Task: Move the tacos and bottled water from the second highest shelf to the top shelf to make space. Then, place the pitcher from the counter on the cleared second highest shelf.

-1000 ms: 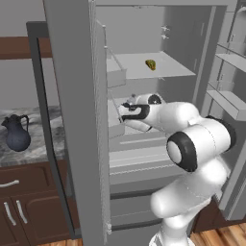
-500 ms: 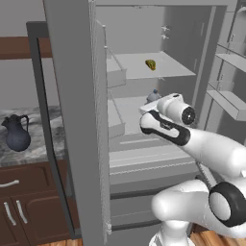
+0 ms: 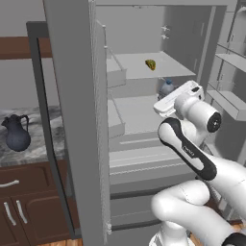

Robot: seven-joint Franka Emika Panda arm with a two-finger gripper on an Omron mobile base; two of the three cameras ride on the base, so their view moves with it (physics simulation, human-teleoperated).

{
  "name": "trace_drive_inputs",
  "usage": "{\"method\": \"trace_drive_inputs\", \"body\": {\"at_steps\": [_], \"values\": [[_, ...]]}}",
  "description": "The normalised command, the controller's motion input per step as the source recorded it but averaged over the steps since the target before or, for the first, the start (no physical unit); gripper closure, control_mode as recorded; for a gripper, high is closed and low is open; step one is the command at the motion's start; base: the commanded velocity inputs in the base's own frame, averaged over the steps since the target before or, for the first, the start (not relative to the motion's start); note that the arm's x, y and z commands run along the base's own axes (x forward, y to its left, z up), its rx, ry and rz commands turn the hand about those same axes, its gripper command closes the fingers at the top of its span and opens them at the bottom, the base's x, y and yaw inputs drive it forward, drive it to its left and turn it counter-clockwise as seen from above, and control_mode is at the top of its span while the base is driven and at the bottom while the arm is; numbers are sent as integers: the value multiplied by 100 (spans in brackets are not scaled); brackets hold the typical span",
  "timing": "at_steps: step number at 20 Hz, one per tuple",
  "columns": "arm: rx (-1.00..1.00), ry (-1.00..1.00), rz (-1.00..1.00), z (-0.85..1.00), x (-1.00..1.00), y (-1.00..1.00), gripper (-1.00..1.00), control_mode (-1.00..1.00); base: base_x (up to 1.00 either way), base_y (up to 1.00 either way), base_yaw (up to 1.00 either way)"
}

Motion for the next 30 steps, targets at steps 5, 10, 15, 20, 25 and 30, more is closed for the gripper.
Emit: {"method": "trace_drive_inputs", "body": {"at_steps": [5, 10, 15, 20, 25, 30], "values": [[0, -8, 7, 100, -18, 21, 100, -100, 0, 0, 0], [0, 1, 1, 83, 1, 41, 100, -100, 0, 0, 0], [4, 4, -4, 20, 29, 27, 100, -100, 0, 0, 0], [17, 4, -10, 0, 62, 2, 100, -100, 0, 0, 0], [11, 8, -6, 0, 69, 0, 100, -100, 0, 0, 0], [-4, 15, -2, 0, 47, 0, 100, -100, 0, 0, 0]]}}
